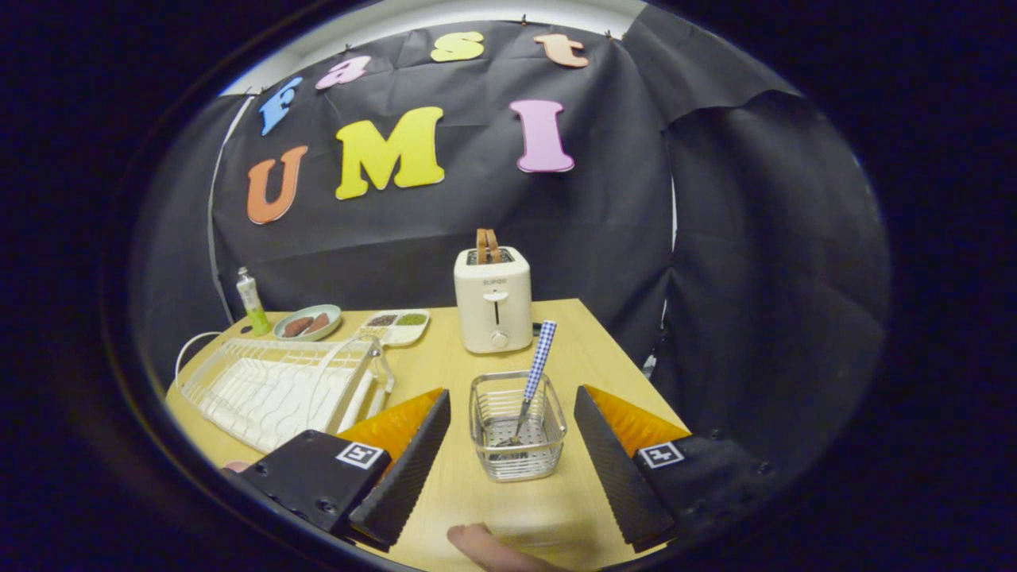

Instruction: Take the plate from the dish rack, then take the spoon from the basket and place it into the plate.

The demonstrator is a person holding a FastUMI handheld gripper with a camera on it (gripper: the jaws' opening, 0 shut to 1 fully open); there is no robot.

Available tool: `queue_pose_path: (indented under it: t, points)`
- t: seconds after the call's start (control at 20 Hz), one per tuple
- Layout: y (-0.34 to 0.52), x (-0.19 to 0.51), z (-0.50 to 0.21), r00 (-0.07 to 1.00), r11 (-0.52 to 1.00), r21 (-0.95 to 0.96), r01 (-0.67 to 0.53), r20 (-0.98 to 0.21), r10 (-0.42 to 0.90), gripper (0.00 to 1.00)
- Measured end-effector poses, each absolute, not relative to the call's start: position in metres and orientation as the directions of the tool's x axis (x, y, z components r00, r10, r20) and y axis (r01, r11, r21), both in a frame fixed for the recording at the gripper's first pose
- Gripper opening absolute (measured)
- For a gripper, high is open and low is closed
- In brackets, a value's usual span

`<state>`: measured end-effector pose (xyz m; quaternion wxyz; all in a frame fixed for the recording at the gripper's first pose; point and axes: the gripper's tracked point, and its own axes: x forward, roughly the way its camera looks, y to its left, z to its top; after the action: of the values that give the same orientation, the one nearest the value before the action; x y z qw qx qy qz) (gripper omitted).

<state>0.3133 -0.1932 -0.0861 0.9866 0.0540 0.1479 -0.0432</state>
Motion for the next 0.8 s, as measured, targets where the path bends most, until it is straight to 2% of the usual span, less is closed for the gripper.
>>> queue_pose_path:
  t: [0.25, 0.4, 0.5, 0.7, 0.8]
  points:
    - [-0.215, 0.358, -0.081, 0.953, 0.98, 0.185, 0.067, -0.303, -0.008, 0.97]
    - [-0.215, 0.377, -0.086, 0.942, 0.978, 0.202, 0.042, -0.335, 0.029, 0.93]
    - [-0.21, 0.387, -0.088, 0.94, 0.972, 0.234, 0.016, -0.335, 0.065, 0.87]
    - [-0.211, 0.393, -0.085, 0.948, 0.97, 0.239, 0.037, -0.315, 0.041, 0.24]
    - [-0.207, 0.385, -0.073, 0.959, 0.967, 0.251, 0.034, -0.28, 0.039, 0.19]
